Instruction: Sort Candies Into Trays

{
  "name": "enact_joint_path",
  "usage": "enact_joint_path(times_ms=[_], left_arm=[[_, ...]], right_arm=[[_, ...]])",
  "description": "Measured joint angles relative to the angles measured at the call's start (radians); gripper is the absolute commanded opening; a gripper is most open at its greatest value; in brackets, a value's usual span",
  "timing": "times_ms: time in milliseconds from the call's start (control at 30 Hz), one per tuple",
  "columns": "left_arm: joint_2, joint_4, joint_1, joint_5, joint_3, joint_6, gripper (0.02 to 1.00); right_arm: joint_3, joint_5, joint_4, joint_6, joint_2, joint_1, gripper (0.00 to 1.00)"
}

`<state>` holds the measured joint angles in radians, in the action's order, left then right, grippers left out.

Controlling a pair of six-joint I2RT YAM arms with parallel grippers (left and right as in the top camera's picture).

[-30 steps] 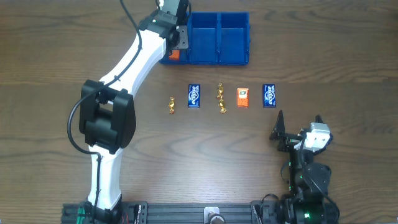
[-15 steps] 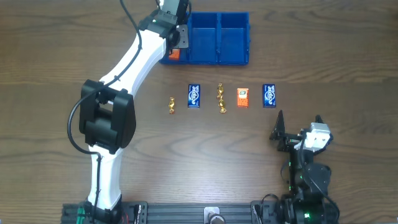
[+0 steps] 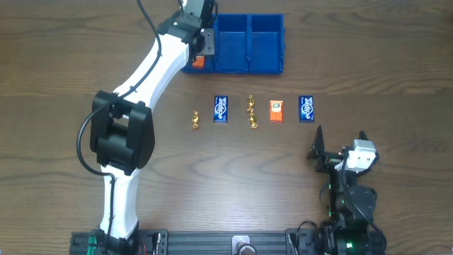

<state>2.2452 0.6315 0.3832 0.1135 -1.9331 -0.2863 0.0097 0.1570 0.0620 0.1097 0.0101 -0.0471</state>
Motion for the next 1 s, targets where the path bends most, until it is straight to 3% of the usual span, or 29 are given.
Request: enact_joint_path(times_ms=[367,500,700,1000], left_arm=[[-0.001,-0.008,0.0,0.0,0.0,0.004,0.452],[-0.001,-0.011,0.0,0.0,0.0,0.011,0.713],[-0.002,-0.011,0.0,0.004,0.0,0.02,0.963],[-0.152,-0.011,0.013,0.02,0.0,0.021,0.985]], right_arm=[[0.0,0.0,0.0,0.0,0.0,0.0,0.998],[0.0,0.0,0.0,0.0,0.0,0.0,0.998],[0.0,0.0,0.0,0.0,0.0,0.0,0.998],[0.0,0.0,0.0,0.0,0.0,0.0,0.998]])
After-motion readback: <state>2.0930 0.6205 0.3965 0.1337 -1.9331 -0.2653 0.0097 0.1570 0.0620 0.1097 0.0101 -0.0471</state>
